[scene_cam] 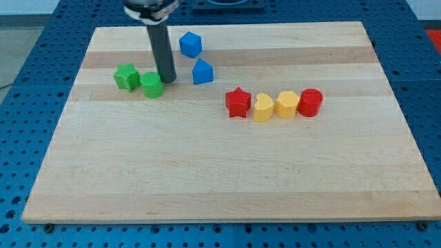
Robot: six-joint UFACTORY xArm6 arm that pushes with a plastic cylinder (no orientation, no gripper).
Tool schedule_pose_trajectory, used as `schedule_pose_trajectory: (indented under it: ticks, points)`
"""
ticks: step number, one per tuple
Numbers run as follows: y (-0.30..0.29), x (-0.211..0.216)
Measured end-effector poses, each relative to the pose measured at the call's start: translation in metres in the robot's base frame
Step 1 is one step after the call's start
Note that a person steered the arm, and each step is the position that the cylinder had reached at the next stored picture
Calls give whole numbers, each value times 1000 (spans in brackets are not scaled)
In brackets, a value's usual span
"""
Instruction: Place the green circle below the green star
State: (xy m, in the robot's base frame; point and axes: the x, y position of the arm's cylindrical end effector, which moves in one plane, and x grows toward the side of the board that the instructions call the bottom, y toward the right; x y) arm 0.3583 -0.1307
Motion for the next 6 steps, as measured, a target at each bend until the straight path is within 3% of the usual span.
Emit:
schedule_pose_trajectory:
  ticks: [1,3,6]
  points:
    - [-20,7]
    - [12,44]
    - [-8,41]
